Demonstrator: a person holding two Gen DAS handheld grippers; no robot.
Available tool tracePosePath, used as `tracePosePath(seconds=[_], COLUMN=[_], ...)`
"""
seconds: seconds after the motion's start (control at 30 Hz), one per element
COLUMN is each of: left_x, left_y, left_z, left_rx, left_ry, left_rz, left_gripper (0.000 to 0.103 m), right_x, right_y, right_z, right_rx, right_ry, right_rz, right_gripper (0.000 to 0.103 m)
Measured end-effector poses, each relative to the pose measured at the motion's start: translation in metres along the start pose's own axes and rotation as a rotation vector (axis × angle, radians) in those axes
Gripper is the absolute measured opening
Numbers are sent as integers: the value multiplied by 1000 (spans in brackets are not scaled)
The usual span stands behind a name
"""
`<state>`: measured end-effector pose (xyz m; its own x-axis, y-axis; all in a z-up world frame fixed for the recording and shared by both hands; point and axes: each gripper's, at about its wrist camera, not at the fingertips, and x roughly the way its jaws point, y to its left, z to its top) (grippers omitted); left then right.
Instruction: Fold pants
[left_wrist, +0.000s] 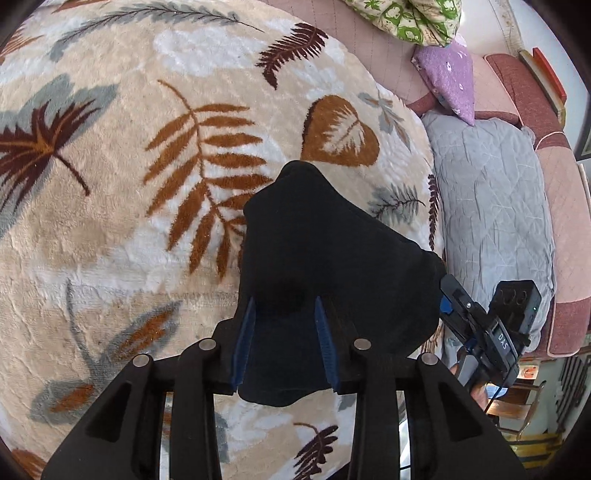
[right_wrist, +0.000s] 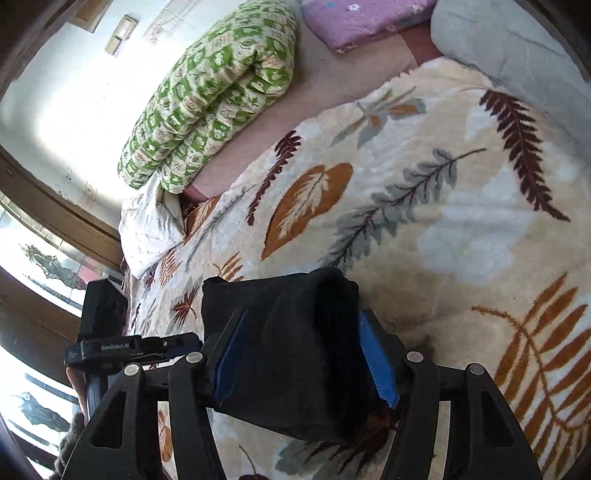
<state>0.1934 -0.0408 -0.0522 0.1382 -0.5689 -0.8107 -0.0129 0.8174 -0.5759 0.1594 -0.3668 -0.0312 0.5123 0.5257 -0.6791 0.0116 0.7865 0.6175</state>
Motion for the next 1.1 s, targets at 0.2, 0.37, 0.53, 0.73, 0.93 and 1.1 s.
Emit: tracePosePath(seconds=[0.2,0.37,0.53,0.73,0.93,1.1], left_x=[16,19,10,9,7,27], left_y=[-2,-1,-7,-10,1,-4], left_z=[3,6,4,-4,-2,4], left_rx=[-7,-12,4,63,66,58], left_ry=[18,27,18,28,-12,-2], left_rz=[23,26,8,66,116,47], left_gripper=[31,31,31,46,57,66], right_x=[25,37,35,23,23,32], right_y=[-28,-53,-48,-46,-38,-34], right_z=[-1,-7,-6,-4,-8,-5], right_rx=[52,52,23,57,13,2], right_ry=[15,14,6,50,115,134], right_rz=[15,-3,-7,107,116,120], right_gripper=[62,58,61,63,69,69])
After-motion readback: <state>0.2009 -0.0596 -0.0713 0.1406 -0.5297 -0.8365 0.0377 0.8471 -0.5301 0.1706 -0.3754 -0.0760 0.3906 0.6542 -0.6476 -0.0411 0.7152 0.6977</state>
